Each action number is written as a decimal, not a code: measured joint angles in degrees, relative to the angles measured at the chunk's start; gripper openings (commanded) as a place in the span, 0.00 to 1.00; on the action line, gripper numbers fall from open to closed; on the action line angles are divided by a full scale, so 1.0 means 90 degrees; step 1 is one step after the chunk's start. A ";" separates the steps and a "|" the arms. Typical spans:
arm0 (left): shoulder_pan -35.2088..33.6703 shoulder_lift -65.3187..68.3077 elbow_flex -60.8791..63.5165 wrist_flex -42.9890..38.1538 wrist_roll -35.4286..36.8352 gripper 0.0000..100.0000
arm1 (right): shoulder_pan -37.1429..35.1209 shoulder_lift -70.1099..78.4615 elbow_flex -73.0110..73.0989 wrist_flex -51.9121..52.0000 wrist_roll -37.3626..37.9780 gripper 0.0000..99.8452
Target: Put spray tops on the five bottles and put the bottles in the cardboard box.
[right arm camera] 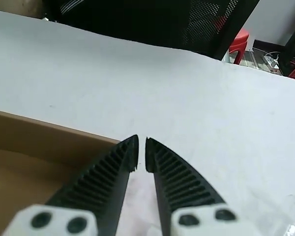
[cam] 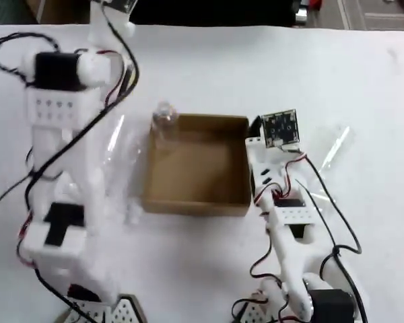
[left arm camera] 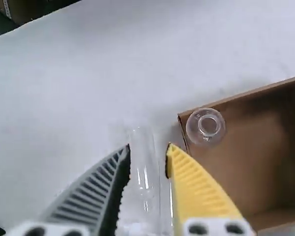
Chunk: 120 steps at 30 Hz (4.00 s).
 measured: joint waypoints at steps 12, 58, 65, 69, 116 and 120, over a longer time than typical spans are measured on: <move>0.0186 -0.3087 0.2960 0.0000 -0.1231 0.11 | 0.0000 0.0000 0.0000 0.0000 0.0000 0.02; -0.2305 -0.4689 0.7209 0.0000 -0.4484 0.11 | 0.0000 0.0000 0.0000 0.0000 0.0000 0.02; -0.2706 -0.4689 0.7277 0.0000 -0.4484 0.11 | 0.0000 0.0000 0.0000 0.0000 0.0000 0.02; -0.2803 -0.4689 0.7639 0.0000 -0.4484 0.08 | 0.0000 0.0000 0.0000 0.0000 0.0000 0.02; -0.2794 -0.4611 0.7326 -0.0225 -0.2618 0.13 | 0.0000 0.0000 0.0000 0.0000 0.0000 0.02; -0.2803 -0.3507 0.7023 -0.0127 -0.1407 0.13 | 0.0000 0.0000 0.0000 0.0000 0.0000 0.02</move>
